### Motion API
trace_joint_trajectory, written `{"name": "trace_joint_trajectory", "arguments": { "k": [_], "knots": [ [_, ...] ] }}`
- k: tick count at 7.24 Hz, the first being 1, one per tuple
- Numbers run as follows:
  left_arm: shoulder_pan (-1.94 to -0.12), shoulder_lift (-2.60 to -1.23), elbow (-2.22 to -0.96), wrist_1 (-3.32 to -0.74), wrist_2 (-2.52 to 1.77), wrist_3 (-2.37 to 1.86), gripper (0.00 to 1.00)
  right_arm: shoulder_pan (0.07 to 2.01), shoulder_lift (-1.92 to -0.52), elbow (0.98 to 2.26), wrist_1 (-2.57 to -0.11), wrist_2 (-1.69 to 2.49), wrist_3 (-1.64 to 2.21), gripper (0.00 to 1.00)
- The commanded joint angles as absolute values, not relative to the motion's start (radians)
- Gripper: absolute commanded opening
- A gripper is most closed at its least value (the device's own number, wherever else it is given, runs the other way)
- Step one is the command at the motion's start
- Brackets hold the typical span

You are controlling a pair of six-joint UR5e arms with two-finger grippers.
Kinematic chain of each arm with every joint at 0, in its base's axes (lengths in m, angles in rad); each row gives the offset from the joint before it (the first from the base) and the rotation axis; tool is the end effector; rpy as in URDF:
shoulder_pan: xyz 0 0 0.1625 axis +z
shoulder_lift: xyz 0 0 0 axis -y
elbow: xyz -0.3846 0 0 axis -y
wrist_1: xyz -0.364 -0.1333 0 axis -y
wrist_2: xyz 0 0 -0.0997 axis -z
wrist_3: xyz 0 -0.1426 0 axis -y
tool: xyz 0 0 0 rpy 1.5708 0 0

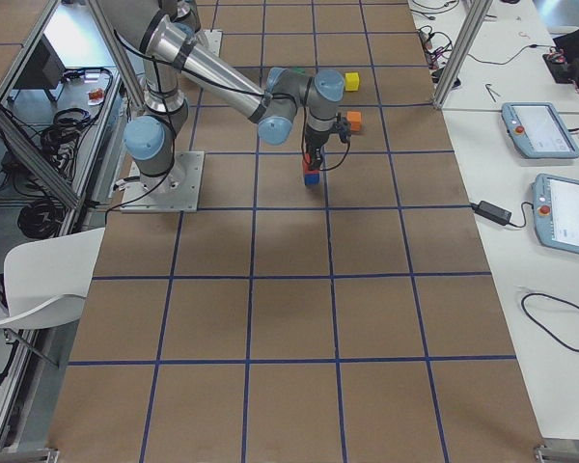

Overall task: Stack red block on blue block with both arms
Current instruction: 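Open the right gripper and raise it off the stack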

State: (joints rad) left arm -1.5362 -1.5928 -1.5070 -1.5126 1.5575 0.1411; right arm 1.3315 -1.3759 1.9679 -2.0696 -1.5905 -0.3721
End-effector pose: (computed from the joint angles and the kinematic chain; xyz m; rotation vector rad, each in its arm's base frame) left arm -0.1183 -0.4900 0.4303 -0.1678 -3.1287 0.1580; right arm 0.0171 -0.4803 0.1855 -0.2090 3.1218 0.1484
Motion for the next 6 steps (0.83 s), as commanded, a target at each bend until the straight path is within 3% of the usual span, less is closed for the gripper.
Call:
{"name": "trace_joint_trajectory", "arguments": {
  "k": [1, 3, 5, 6],
  "knots": [
    [-1.534, -1.597, -1.503, -1.513, 1.56, 0.141, 1.0, 1.331, -1.376, 1.97, -2.077, -1.592, -0.374, 0.16],
    [-1.534, -1.594, -1.505, -1.513, 1.56, 0.141, 1.0, 1.331, -1.374, 1.97, -2.077, -1.594, -0.373, 0.72],
    [-1.534, -1.594, -1.506, -1.511, 1.56, 0.141, 1.0, 1.331, -1.374, 1.97, -2.075, -1.598, -0.374, 0.88],
    [-1.534, -1.594, -1.506, -1.512, 1.56, 0.141, 1.0, 1.331, -1.376, 1.968, -2.074, -1.6, -0.373, 0.92]
  ]
}}
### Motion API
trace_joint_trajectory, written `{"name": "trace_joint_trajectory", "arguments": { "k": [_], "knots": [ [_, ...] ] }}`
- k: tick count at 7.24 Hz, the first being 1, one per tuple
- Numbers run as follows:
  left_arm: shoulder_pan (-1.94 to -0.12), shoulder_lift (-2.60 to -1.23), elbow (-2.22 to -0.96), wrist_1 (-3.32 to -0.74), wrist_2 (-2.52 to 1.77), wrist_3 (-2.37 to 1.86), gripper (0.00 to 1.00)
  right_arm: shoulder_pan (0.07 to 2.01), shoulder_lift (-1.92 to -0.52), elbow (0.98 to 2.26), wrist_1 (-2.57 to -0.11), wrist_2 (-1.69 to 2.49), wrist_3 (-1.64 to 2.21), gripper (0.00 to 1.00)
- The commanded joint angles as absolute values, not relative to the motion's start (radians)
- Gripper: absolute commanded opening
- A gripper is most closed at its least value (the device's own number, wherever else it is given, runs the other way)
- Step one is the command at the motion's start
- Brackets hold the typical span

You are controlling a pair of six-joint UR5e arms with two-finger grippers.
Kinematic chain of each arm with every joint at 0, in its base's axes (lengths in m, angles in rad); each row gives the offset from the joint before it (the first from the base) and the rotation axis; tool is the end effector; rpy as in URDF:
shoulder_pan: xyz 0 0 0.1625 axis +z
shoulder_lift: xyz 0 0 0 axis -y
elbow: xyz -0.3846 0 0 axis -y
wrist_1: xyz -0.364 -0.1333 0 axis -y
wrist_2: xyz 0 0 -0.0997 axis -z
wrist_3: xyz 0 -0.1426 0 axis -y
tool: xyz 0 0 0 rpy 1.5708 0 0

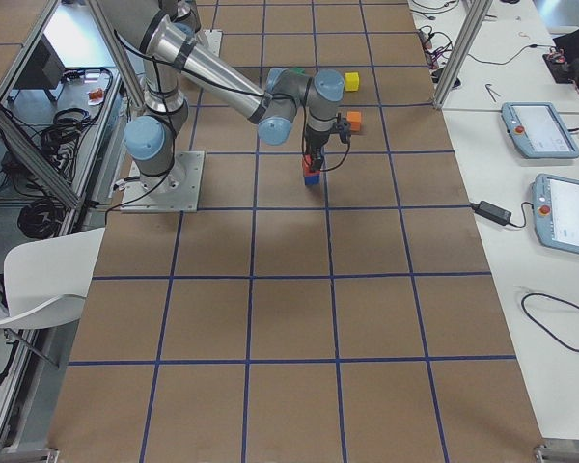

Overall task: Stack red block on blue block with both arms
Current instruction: 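Open the right gripper and raise it off the stack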

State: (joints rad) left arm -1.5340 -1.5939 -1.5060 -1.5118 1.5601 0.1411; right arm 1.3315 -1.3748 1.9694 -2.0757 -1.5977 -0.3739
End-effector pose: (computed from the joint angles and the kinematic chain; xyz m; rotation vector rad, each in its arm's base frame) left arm -0.1169 -0.4907 0.4303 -0.1643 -3.1316 0.1589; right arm 0.0160 -0.4804 0.1849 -0.2128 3.1295 0.1469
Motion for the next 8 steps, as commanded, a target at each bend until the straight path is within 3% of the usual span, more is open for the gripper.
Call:
{"name": "trace_joint_trajectory", "arguments": {
  "k": [1, 3, 6, 8],
  "knots": [
    [-1.534, -1.594, -1.506, -1.513, 1.56, 0.141, 1.0, 1.331, -1.385, 1.959, -2.074, -1.603, -0.37, 1.0],
    [-1.534, -1.594, -1.505, -1.513, 1.559, 0.141, 1.0, 1.342, -1.428, 1.857, -1.922, -1.605, -0.356, 1.0],
    [-1.534, -1.6, -1.499, -1.511, 1.559, 0.147, 1.0, 1.422, -1.456, 1.562, -1.533, -1.606, -0.191, 1.0],
    [-1.534, -1.6, -1.497, -1.513, 1.559, 0.146, 1.0, 1.537, -1.472, 1.461, -1.442, -1.606, -0.047, 1.0]
  ]
}}
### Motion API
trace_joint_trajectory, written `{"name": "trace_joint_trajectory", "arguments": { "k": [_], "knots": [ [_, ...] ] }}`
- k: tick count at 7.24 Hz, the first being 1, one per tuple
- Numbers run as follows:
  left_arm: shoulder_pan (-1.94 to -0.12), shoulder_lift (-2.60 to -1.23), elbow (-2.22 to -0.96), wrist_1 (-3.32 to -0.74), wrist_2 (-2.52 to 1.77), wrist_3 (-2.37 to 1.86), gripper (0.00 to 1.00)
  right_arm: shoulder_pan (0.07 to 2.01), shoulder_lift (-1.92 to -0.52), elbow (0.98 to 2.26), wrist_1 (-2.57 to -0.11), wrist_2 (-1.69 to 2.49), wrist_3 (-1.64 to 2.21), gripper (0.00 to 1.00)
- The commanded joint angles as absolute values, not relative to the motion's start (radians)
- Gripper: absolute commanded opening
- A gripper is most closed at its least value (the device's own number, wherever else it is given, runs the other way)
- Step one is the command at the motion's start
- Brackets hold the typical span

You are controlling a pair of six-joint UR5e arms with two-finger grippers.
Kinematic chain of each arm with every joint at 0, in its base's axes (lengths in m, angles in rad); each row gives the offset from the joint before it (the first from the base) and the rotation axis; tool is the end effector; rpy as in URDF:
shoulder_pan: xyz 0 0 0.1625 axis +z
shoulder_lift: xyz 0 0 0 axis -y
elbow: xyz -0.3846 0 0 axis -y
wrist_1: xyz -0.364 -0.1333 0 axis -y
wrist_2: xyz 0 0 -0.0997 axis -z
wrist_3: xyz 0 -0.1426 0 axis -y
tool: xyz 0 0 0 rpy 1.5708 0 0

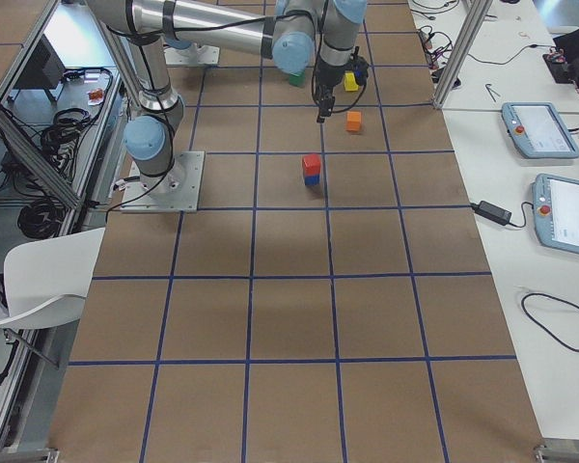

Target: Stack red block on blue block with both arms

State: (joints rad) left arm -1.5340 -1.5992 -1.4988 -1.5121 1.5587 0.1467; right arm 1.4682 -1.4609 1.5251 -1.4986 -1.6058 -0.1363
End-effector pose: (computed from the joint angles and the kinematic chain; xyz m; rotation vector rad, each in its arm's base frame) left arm -0.1170 -0.4930 0.4311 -0.1731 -3.1300 0.1615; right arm 0.0780 -0.4954 0.3667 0.0562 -3.1150 -0.2178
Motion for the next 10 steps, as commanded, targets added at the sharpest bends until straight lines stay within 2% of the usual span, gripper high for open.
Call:
{"name": "trace_joint_trajectory", "arguments": {
  "k": [1, 5, 10],
  "knots": [
    [-1.534, -1.598, -1.497, -1.513, 1.559, 0.146, 1.0, 1.578, -1.479, 1.463, -1.442, -1.606, -0.043, 1.0],
    [-1.534, -1.594, -1.5, -1.511, 1.559, 0.144, 1.0, 1.592, -1.503, 1.543, -1.457, -1.606, -0.046, 1.0],
    [-1.534, -1.592, -1.502, -1.513, 1.559, 0.144, 1.0, 1.577, -1.517, 1.523, -1.459, -1.608, -0.045, 1.0]
  ]
}}
